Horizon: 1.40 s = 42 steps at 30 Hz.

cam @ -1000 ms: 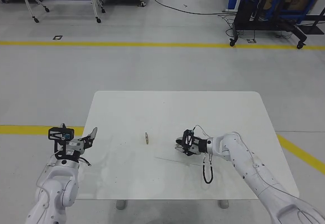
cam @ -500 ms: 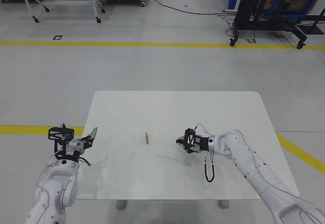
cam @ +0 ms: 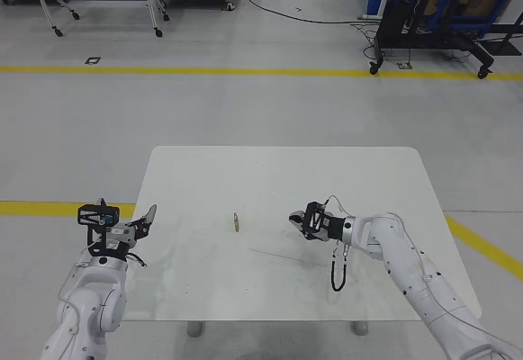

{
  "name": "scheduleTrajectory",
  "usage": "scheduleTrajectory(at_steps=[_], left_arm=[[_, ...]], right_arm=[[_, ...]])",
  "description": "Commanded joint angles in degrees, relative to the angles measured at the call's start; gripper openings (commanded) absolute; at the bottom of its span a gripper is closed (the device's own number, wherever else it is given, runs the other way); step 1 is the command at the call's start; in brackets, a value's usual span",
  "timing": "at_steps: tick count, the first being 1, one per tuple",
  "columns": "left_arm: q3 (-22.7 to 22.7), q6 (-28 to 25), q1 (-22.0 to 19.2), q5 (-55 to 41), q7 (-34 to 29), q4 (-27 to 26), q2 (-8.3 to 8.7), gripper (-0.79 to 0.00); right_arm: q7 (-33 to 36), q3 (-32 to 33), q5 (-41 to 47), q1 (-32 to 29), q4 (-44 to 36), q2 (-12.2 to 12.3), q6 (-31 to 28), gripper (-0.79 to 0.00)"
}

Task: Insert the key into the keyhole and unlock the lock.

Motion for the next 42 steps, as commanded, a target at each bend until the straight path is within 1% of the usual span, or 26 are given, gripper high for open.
scheduleTrajectory(at_steps=[1, 5, 7, 10, 14, 17, 23, 24, 25, 26, 27, 28, 30, 34, 38, 40, 42], left_arm=[[0.00, 0.00, 0.00, 0.00, 0.00, 0.00, 0.00, 0.000], [0.00, 0.00, 0.00, 0.00, 0.00, 0.00, 0.00, 0.000], [0.00, 0.00, 0.00, 0.00, 0.00, 0.00, 0.00, 0.000], [0.00, 0.00, 0.00, 0.00, 0.00, 0.00, 0.00, 0.000], [0.00, 0.00, 0.00, 0.00, 0.00, 0.00, 0.00, 0.000], [0.00, 0.00, 0.00, 0.00, 0.00, 0.00, 0.00, 0.000], [0.00, 0.00, 0.00, 0.00, 0.00, 0.00, 0.00, 0.000], [-0.29, 0.66, -0.05, 0.57, -0.03, 0.18, 0.01, 0.000], [-1.35, 5.44, -0.10, 6.72, 0.00, 0.70, 0.13, 0.000], [-0.74, 8.94, 0.19, 10.84, 0.04, 0.49, 0.04, 0.000], [0.02, 11.16, 0.37, 11.91, 0.12, 0.04, -0.16, 0.000], [0.40, 12.40, 0.26, 12.28, 0.41, -0.27, -0.30, 0.000], [1.54, 13.14, -0.08, 14.76, 0.50, -0.95, -0.43, 0.000], [5.16, 10.04, -1.33, 12.67, 0.36, -3.26, -0.91, 0.000], [7.95, 2.24, -3.47, 4.57, -0.80, -3.65, -1.30, 0.000], [9.10, 0.13, -4.88, 6.23, -2.09, -3.14, -1.29, 0.000], [10.84, -1.36, -5.85, 8.32, -2.01, -3.15, -1.35, 0.000]], right_arm=[[0.00, 0.00, 0.00, 0.00, -0.01, 0.00, 0.04, -0.785], [0.00, 0.00, 0.00, 0.00, -0.01, 0.00, 0.04, -0.785], [1.51, 0.27, 0.33, -0.58, 0.62, -0.02, 2.30, -0.785], [2.40, 0.28, 3.78, 0.03, 2.04, -0.33, 2.24, -0.785], [-0.04, -0.22, 8.40, 1.36, 3.73, -0.86, 0.69, -0.785], [-3.20, -0.22, 11.73, 1.91, 5.18, -1.04, -2.17, -0.785], [-3.64, -0.16, 12.23, 2.02, 5.55, -1.04, -2.64, -0.785], [-3.64, -0.16, 12.23, 2.02, 5.55, -1.04, -2.64, -0.785], [-3.64, -0.16, 12.23, 2.02, 5.55, -1.04, -2.64, -0.785], [-3.64, -0.16, 12.23, 2.02, 5.55, -1.04, -2.64, -0.785], [-3.64, -0.16, 12.23, 2.02, 5.55, -1.04, -2.64, -0.785], [-3.64, -0.16, 12.23, 2.02, 5.55, -1.04, -2.64, -0.785], [-3.64, -0.16, 12.23, 2.02, 5.55, -1.04, -2.64, -0.785], [-3.64, -0.16, 12.23, 2.02, 5.55, -1.04, -2.64, -0.785], [-3.64, -0.16, 12.23, 2.02, 5.55, -1.04, -2.64, -0.785], [-3.64, -0.16, 12.23, 2.02, 5.55, -1.04, -2.64, -0.785], [-3.64, -0.16, 12.23, 2.02, 5.55, -1.04, -2.64, -0.785]])
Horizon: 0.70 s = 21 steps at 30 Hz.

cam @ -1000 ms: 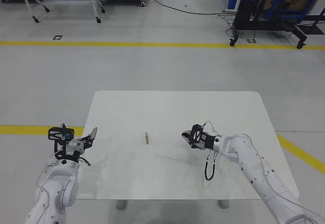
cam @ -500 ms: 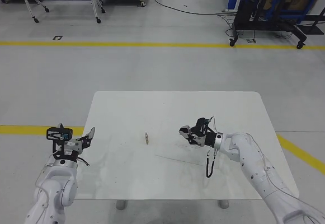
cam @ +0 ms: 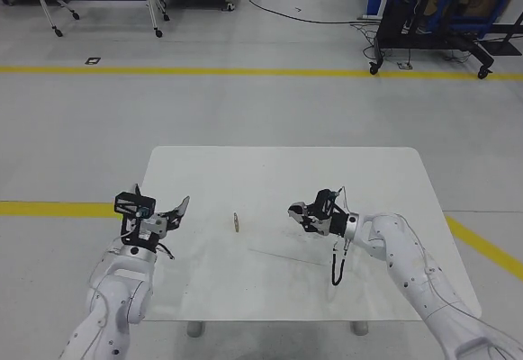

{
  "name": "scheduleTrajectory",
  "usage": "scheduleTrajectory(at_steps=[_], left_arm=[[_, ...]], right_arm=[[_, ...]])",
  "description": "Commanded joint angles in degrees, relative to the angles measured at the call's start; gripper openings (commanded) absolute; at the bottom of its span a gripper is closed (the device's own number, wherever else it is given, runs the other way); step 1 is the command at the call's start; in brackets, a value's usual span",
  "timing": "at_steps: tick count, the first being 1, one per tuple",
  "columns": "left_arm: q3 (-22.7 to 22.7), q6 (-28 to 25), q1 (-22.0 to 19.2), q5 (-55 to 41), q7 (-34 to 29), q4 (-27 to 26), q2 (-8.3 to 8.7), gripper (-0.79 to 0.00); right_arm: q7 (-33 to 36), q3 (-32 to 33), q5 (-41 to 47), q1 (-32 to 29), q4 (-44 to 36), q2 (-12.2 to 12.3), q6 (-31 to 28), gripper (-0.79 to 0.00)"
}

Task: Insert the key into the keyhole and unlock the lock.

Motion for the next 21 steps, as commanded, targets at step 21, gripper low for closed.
scheduleTrajectory(at_steps=[21], left_arm=[[8.91, -4.13, -3.71, 18.80, -2.28, -1.74, -0.24, 0.000]], right_arm=[[-0.93, -1.58, 18.26, 0.11, 1.79, -0.14, -8.17, -0.785]])
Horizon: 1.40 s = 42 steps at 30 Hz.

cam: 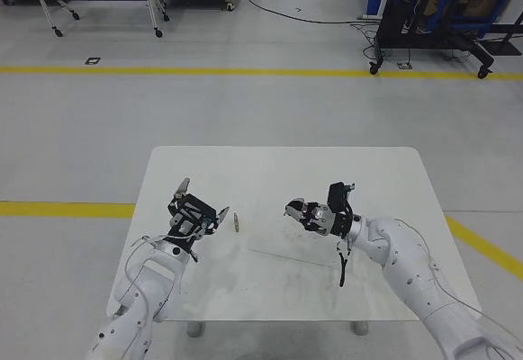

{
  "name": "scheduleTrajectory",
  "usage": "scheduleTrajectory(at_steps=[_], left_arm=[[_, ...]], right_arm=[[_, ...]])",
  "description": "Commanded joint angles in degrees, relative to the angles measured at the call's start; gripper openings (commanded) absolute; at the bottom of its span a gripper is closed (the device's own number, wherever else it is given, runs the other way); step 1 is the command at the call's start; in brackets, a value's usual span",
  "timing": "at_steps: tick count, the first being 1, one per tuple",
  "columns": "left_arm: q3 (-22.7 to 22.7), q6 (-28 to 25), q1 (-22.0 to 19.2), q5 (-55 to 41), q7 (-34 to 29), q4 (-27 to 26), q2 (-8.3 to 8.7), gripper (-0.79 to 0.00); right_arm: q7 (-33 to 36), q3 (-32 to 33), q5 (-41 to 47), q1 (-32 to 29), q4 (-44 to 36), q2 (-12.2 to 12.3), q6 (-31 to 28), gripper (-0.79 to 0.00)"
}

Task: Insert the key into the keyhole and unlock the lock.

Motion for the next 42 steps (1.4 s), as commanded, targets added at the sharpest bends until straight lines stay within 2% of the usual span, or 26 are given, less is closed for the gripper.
scheduleTrajectory(at_steps=[1, 3, 4, 6, 9, 12, 14, 18, 22, 24, 25, 27, 31, 32, 40, 42], left_arm=[[0.00, 0.00, 0.00, 0.00, -0.01, 0.00, 0.00, 0.000], [0.01, -0.06, 0.06, -0.66, 0.45, 0.13, -0.04, 0.000], [0.23, -1.49, 0.31, -4.55, 1.06, 0.51, -0.17, 0.000], [-0.52, -6.19, -0.08, -16.49, 1.74, 1.49, -0.44, 0.000], [-2.14, -13.80, -1.74, -37.49, -0.42, 4.55, -0.84, 0.000], [-3.29, -22.28, -4.48, -61.77, -7.40, 9.43, -1.02, 0.000], [-3.20, -26.03, -6.87, -72.07, -14.00, 12.54, -0.91, 0.000], [-0.74, -30.90, -11.32, -87.43, -23.55, 19.17, -1.00, 0.000], [2.68, -35.78, -15.29, -98.77, -29.51, 25.62, -1.40, 0.000], [4.35, -37.19, -16.96, -103.22, -31.31, 28.48, -1.69, -0.031], [4.85, -38.00, -17.84, -104.82, -31.96, 30.09, -1.79, -0.108], [5.73, -39.71, -19.47, -106.22, -32.96, 32.85, -1.96, -0.197], [7.91, -41.97, -21.79, -109.90, -34.65, 36.96, -2.43, -0.249], [8.24, -42.19, -22.53, -109.53, -35.38, 37.70, -2.45, -0.323], [10.09, -42.57, -24.89, -108.32, -35.38, 39.63, -2.78, -0.382], [10.46, -42.51, -25.22, -108.00, -35.19, 39.68, -2.85, -0.376]], right_arm=[[0.00, 0.00, 0.00, 0.00, 0.00, 0.00, 0.00, -0.785], [0.00, 0.00, 0.00, 0.00, 0.00, 0.00, 0.00, -0.785], [-0.08, -0.04, 0.42, -0.27, -0.32, -0.04, 0.28, -0.785], [-0.43, -0.10, 2.42, -0.90, -0.70, -0.18, 0.23, -0.785], [-0.41, -1.46, 6.58, -0.68, -0.39, -0.60, 0.00, -0.785], [-0.28, -4.33, 12.76, 0.21, -0.04, -1.09, 0.00, -0.785], [0.77, -6.12, 17.41, 1.35, 1.32, -1.28, 0.00, -0.785], [7.18, -11.59, 29.41, 3.80, 1.88, -1.62, 0.00, -0.785], [14.63, -15.00, 40.18, 6.14, 2.61, -1.44, 0.00, -0.785], [16.96, -15.64, 43.53, 7.03, 3.21, -1.33, 0.00, -0.785], [17.74, -15.89, 45.19, 7.22, 3.35, -1.30, 0.00, -0.785], [19.14, -16.14, 47.98, 7.52, 3.45, -1.19, 0.00, -0.785], [22.24, -16.31, 52.06, 7.84, 3.38, -0.90, 0.00, -0.785], [23.10, -16.37, 52.79, 7.99, 3.47, -0.85, 0.00, -0.785], [29.00, -17.09, 58.52, 8.98, 3.67, -1.14, 0.00, -0.785], [29.79, -17.08, 59.30, 9.24, 4.01, -1.31, 0.00, -0.785]])
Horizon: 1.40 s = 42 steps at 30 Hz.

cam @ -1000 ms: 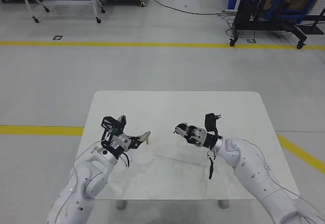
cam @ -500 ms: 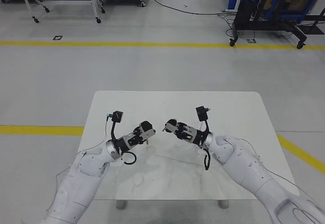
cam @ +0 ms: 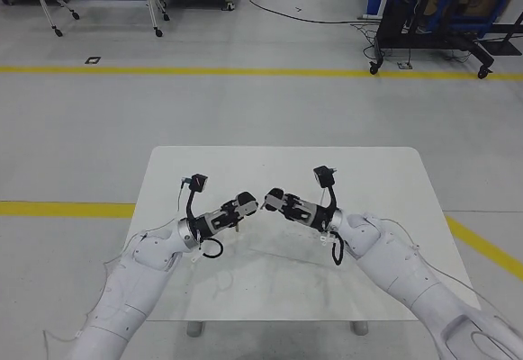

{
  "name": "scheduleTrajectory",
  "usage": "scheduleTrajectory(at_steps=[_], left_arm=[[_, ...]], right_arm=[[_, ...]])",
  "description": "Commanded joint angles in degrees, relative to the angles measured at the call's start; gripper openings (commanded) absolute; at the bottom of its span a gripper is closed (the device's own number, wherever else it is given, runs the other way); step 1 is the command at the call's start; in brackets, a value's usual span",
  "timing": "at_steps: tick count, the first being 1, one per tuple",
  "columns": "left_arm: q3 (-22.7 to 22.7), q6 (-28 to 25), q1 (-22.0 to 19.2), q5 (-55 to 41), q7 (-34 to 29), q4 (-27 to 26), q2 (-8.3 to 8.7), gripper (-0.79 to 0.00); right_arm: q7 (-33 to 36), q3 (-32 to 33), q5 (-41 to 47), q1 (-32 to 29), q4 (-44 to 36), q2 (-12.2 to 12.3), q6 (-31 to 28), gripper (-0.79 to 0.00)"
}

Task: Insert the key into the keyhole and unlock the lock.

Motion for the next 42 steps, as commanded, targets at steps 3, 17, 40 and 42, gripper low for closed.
scheduleTrajectory(at_steps=[3, 17, 40, 42], left_arm=[[0.37, -0.11, -0.35, 0.32, 0.42, 0.04, -0.03, -0.409], [1.74, 0.55, -0.81, 1.34, 0.44, -0.32, 0.02, -0.594], [1.79, 2.49, -2.10, 1.51, 1.80, 0.79, 0.26, -0.785], [1.54, 2.58, -2.09, 1.53, 1.94, 0.66, 0.35, -0.785]], right_arm=[[1.11, 0.28, 0.64, 0.47, 0.74, -0.27, 0.00, -0.785], [3.77, 0.86, 2.07, 1.25, 2.30, -1.50, 0.00, -0.785], [9.16, 3.32, 3.87, 0.90, 3.25, -2.47, 0.00, -0.785], [10.39, 3.29, 4.53, 0.90, 3.32, -2.54, 0.00, -0.785]])
